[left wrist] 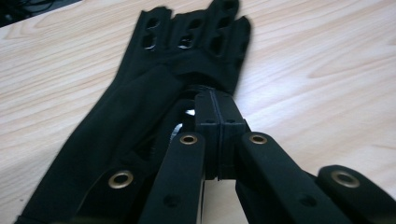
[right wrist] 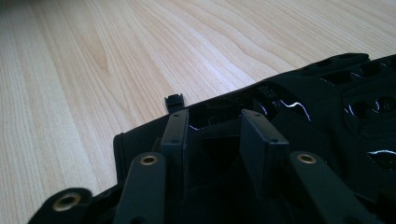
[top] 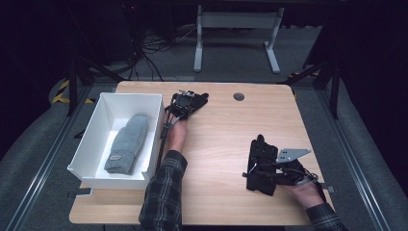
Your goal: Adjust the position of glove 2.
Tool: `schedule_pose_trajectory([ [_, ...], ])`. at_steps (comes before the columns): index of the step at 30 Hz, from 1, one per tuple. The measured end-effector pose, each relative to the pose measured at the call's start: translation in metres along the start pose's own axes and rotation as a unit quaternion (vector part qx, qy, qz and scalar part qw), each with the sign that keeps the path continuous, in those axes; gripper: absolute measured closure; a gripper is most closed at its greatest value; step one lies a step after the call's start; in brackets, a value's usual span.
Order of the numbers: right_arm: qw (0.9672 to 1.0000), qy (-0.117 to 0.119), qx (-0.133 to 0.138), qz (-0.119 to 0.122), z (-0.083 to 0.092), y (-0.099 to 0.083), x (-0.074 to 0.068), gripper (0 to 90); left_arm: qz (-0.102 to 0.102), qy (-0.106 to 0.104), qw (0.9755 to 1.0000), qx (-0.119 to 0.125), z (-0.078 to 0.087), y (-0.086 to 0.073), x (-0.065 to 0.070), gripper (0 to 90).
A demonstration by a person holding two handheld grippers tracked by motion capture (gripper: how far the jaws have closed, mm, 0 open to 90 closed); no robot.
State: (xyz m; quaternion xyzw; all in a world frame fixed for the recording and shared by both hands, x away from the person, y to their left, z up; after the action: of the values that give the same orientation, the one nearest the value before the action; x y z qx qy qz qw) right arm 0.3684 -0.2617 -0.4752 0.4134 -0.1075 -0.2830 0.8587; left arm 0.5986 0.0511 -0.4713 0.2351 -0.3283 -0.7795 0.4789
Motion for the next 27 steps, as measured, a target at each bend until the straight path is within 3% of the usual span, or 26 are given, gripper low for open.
schedule_pose_trajectory([
  [5,1.0000,0.000,0.001,0.000,0.001,0.000,-0.001,64.1,0.001,0.008,0.9994,-0.034,-0.016,-0.009,-0.004,90.0],
  [9,1.0000,0.000,0.000,-0.001,0.001,-0.001,-0.001,64.1,0.007,0.002,0.9992,-0.039,-0.017,-0.011,-0.003,90.0],
  [20,1.0000,-0.006,-0.001,0.003,0.002,0.000,-0.001,64.2,0.004,-0.041,0.9981,-0.047,-0.001,-0.023,0.018,90.0],
  [27,1.0000,-0.007,-0.002,0.006,0.001,0.001,-0.002,64.2,-0.005,-0.073,0.9966,-0.039,0.017,-0.039,0.040,90.0],
])
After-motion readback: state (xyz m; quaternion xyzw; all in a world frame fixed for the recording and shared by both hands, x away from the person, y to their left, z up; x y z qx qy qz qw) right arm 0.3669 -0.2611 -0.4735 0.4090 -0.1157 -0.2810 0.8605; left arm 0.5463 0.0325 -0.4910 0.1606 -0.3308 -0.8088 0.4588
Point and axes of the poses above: each handheld gripper's, and its own axes: z roughly backward along the jaws, y roughly out of its top, x roughly to its right, the point moved 5 cm from there along -z, roughly forward along the jaws, and after that the axes turned 4 degrees about x, right-handed, at the moved point
